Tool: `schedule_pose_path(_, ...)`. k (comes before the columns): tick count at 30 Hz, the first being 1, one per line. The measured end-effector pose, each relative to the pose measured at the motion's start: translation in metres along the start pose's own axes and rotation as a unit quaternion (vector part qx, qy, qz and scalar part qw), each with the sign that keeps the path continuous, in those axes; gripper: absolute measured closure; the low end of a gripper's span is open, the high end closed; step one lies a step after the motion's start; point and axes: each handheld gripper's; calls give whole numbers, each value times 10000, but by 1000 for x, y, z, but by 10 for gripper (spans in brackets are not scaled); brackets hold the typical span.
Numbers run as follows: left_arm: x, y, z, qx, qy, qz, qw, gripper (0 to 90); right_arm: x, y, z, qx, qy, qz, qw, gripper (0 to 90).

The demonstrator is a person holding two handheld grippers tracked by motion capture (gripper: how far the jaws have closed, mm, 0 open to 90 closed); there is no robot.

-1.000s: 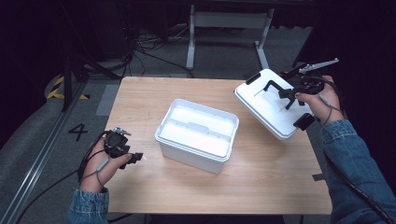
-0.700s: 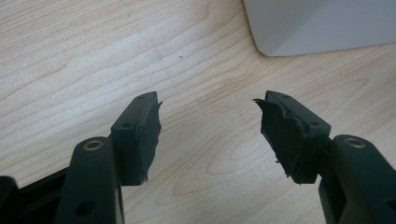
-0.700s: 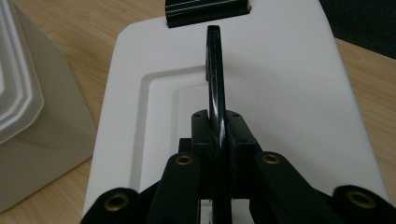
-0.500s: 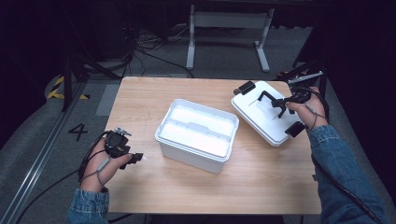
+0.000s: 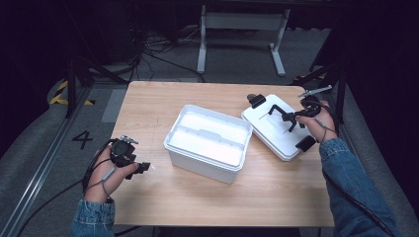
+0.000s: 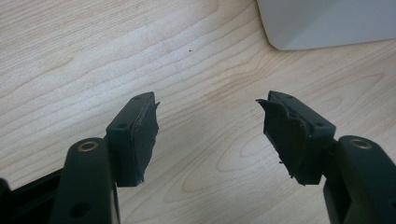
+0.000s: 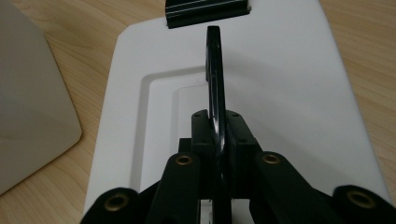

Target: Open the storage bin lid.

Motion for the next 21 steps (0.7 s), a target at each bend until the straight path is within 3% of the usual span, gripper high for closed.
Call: schedule_pose_path(21,4,-2,1,48,-51,48,10000,361,24,11,22,184,-118,-68,9997,848)
Point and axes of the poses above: each handheld gripper's, and its own axes: x roughly forward along the jaws, z roughly out of its underside, y roughly to its right, and after that the axes turned 13 degrees about x, right-handed
